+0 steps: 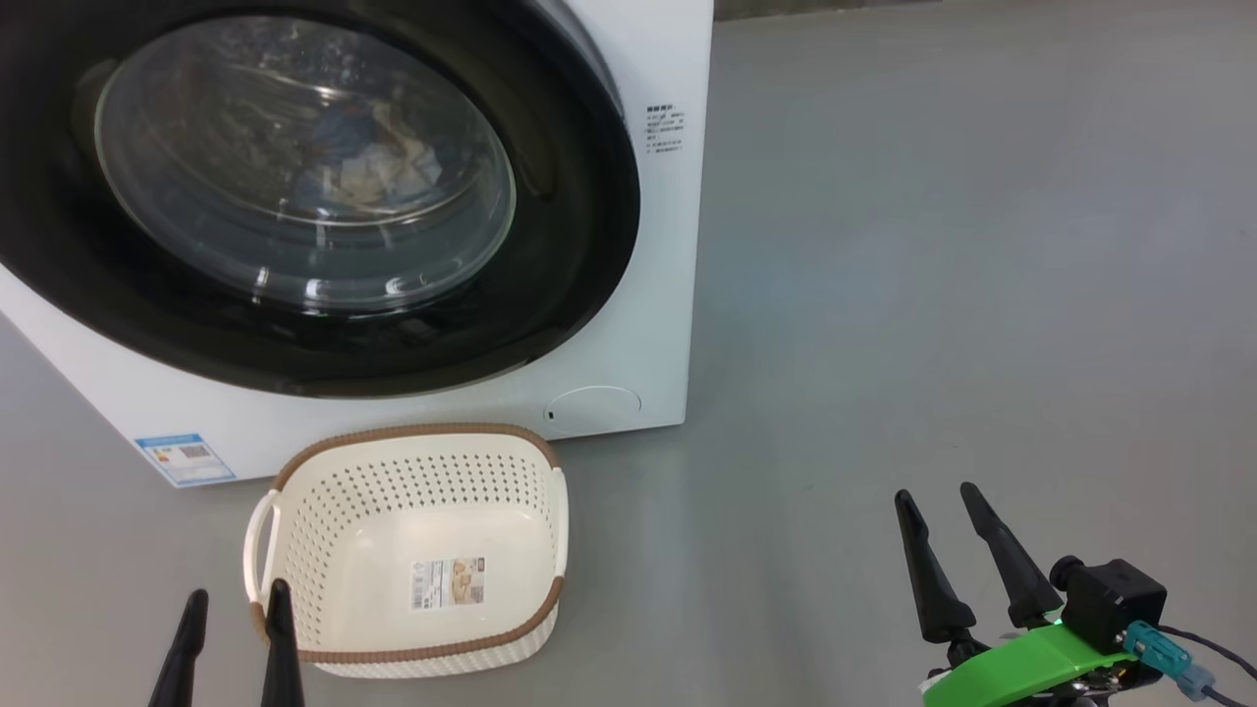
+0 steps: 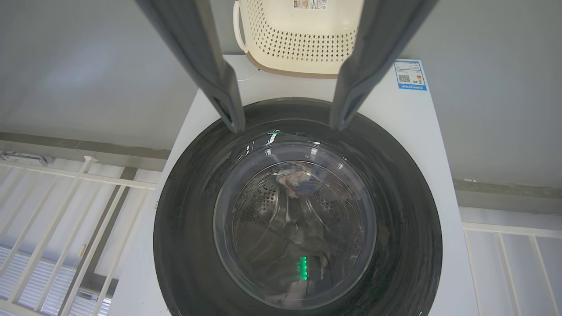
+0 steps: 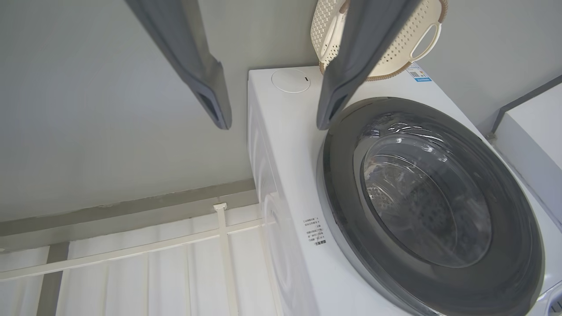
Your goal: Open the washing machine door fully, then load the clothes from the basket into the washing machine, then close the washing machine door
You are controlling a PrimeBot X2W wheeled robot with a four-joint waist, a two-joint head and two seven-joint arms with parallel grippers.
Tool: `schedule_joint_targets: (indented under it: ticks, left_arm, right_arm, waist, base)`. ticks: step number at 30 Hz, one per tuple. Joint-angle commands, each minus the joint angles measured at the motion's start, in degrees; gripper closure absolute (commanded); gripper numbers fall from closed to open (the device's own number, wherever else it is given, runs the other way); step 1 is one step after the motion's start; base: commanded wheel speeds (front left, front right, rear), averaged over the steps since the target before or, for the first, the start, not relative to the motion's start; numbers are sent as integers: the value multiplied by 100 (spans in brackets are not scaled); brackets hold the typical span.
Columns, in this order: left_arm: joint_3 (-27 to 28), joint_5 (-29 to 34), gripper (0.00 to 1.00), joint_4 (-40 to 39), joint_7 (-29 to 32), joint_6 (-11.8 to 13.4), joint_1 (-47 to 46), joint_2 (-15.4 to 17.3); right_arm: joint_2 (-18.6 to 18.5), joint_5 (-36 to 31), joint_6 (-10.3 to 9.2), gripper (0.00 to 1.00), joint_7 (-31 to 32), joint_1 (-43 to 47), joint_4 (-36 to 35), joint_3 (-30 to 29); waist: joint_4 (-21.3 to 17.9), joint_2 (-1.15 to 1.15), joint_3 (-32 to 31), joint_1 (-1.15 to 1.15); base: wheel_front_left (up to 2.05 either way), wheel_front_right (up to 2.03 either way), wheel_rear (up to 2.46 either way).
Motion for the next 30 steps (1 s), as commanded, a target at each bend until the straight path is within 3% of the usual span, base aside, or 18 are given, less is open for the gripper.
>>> schedule_joint_targets:
  ticks: [1, 6, 30]
  left_arm:
    - [201, 34, 0, -190, -46, 55, -38, 89]
    - [223, 87, 0, -222, -46, 166, 159, 89]
    - [213, 213, 0, -301, -46, 357, 415, 89]
  right_arm:
    - [23, 0, -15, 0, -28, -11, -173, 87]
    - [23, -272, -15, 0, -28, 128, -243, 38]
    - [24, -266, -15, 0, -28, 219, -343, 0]
  waist:
    - [-32, 0, -77, 0]
    - [-56, 0, -223, 0]
    - [-37, 0, -318, 0]
  base:
    - [0, 0, 0]
    - [0, 0, 0]
    - [0, 0, 0]
